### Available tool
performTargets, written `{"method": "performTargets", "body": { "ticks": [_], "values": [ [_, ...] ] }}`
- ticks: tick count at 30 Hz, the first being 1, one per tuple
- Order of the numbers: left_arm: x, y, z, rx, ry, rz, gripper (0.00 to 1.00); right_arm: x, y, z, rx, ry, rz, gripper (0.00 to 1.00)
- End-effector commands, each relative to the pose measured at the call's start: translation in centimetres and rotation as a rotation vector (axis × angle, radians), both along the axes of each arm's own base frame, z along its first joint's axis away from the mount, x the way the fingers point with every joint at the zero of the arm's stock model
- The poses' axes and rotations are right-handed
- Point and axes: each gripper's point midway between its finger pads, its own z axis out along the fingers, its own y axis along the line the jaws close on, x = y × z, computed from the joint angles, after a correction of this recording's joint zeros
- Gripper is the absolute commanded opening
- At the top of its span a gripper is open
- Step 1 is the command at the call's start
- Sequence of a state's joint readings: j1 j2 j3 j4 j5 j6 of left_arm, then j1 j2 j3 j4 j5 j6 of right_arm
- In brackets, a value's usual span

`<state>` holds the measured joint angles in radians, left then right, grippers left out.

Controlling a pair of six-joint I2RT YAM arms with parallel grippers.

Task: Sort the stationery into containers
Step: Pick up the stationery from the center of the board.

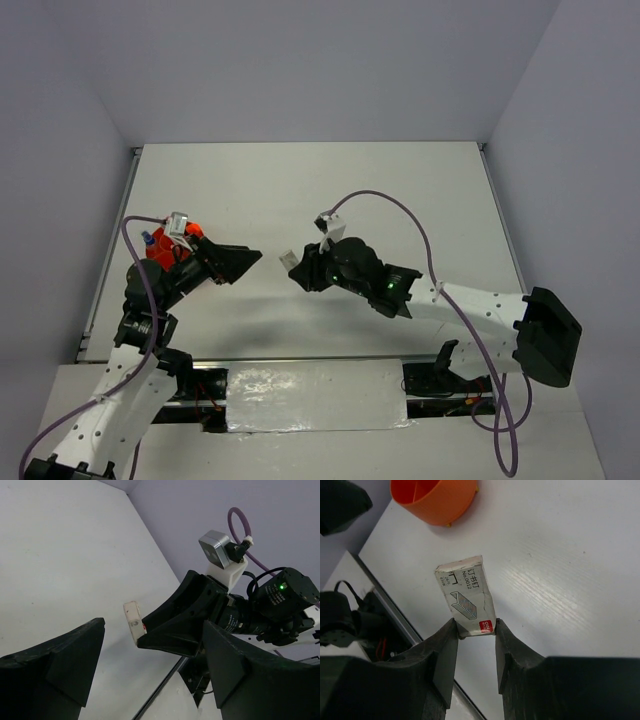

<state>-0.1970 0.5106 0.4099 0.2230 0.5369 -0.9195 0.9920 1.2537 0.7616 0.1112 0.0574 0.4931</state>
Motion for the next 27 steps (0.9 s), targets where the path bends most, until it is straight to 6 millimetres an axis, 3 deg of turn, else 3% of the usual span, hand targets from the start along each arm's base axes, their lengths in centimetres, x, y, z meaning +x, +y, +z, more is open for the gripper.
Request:
{"method": "performTargets", "body": {
  "ticks": [1,4,10,13,21,27],
  "values": [
    [-0.2,-0.3,2.1,-0.007,-0.101,-0.023,0.91,2.7,1.0,5.7,0.155,-0.032,-0.175,0.03],
    [0.4,-0.6,0.5,0.001,-0.053,-0.034,0.84,2.3,1.7,6.0,0.138,-0.039,-0.176,0.03],
    [0.6,-1.4,-0.4,-0.027,-0.03,-0.069,0.81,1.7,3.1,6.9,0.137,-0.045,-0.136,0.02],
    [0.5,-1.6,-0.1,-0.045,-0.046,-0.079,0.79,1.1,4.0,7.6,0.128,-0.063,-0.1,0.01],
    [0.4,-2.0,0.4,-0.077,-0.056,-0.102,0.78,0.4,5.8,7.0,0.096,-0.074,-0.055,0.02],
    [1.0,-2.0,-1.2,-0.053,-0.015,-0.085,0.58,-0.5,6.6,7.4,0.094,-0.089,-0.029,0.02]
  ]
}}
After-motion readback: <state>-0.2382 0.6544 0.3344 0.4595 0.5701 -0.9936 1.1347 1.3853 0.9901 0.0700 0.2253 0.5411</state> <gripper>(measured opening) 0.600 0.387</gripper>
